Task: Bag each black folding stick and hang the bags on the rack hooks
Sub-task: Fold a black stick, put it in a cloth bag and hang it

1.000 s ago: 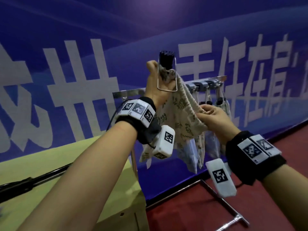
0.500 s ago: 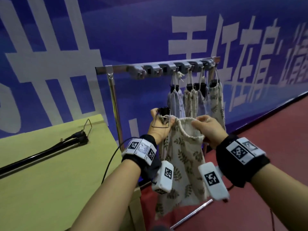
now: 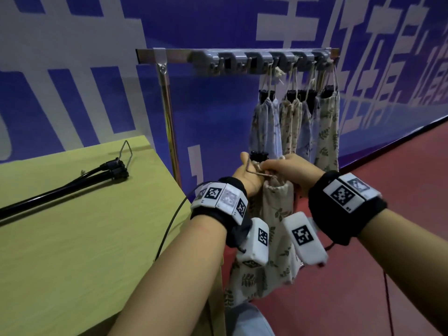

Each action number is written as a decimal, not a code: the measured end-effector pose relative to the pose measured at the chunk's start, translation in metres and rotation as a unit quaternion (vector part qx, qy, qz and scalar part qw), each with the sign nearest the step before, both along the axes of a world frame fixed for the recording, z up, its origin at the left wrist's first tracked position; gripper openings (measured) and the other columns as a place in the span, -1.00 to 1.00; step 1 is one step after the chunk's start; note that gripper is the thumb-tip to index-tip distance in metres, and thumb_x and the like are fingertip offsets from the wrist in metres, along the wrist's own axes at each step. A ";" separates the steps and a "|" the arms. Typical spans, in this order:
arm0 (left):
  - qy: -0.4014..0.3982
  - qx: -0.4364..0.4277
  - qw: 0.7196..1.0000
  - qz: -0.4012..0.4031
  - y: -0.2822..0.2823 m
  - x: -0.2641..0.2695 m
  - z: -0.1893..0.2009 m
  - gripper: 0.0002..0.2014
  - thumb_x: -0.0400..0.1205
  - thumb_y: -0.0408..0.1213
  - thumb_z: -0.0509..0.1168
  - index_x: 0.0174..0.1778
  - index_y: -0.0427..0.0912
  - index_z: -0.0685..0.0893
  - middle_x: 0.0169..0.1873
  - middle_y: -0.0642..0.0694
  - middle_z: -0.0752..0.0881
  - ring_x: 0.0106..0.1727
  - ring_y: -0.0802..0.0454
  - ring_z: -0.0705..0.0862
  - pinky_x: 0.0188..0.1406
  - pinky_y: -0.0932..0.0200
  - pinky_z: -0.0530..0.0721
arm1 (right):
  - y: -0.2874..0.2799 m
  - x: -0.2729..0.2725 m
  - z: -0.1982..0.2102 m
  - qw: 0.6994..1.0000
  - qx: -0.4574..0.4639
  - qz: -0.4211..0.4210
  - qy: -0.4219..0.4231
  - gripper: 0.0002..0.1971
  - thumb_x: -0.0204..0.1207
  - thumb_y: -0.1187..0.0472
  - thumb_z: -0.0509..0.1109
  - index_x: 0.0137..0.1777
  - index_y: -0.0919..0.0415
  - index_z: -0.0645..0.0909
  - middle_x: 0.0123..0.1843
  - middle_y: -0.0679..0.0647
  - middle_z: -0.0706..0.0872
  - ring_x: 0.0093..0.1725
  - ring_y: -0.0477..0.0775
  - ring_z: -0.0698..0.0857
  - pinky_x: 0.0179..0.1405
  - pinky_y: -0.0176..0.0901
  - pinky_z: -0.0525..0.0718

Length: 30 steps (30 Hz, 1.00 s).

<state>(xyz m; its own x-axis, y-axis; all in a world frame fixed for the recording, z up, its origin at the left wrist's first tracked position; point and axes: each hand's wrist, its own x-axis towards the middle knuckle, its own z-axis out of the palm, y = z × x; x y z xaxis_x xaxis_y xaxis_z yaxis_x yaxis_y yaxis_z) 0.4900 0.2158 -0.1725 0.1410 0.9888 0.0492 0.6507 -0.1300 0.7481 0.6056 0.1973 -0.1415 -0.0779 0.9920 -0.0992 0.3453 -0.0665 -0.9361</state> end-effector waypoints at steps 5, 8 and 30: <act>0.058 0.019 0.997 0.054 -0.005 -0.006 0.003 -0.52 0.59 -0.09 0.34 0.13 -0.21 0.16 -0.20 -0.14 0.52 -0.13 -0.18 0.54 -0.24 0.07 0.44 | 0.003 0.000 0.004 0.997 -0.017 -0.012 0.072 -0.91 0.58 0.25 0.30 -0.04 0.28 0.53 -0.28 0.24 0.51 -0.46 0.09 0.50 -0.47 -0.21 0.47; 0.167 0.064 0.982 0.067 -0.005 -0.011 0.006 -0.68 0.59 -0.13 0.34 0.06 -0.29 0.46 -0.01 -0.27 0.64 0.04 -0.30 0.63 -0.21 0.05 0.43 | 0.011 0.002 0.000 0.994 -0.040 -0.033 0.099 -0.88 0.59 0.22 0.27 -0.08 0.28 0.53 -0.38 0.23 0.52 -0.50 0.12 0.47 -0.50 -0.19 0.38; -0.300 0.077 0.948 0.075 -0.007 -0.009 0.020 -0.52 0.37 -0.73 -0.06 -0.62 -0.15 0.56 -0.49 -0.13 0.63 -0.29 -0.11 0.58 -0.19 0.13 0.56 | 0.031 0.063 -0.031 0.994 0.055 -0.090 0.020 -0.69 0.50 0.29 0.46 -0.42 0.28 0.46 -0.74 -0.16 0.45 -0.73 -0.25 0.40 -0.68 -0.51 0.37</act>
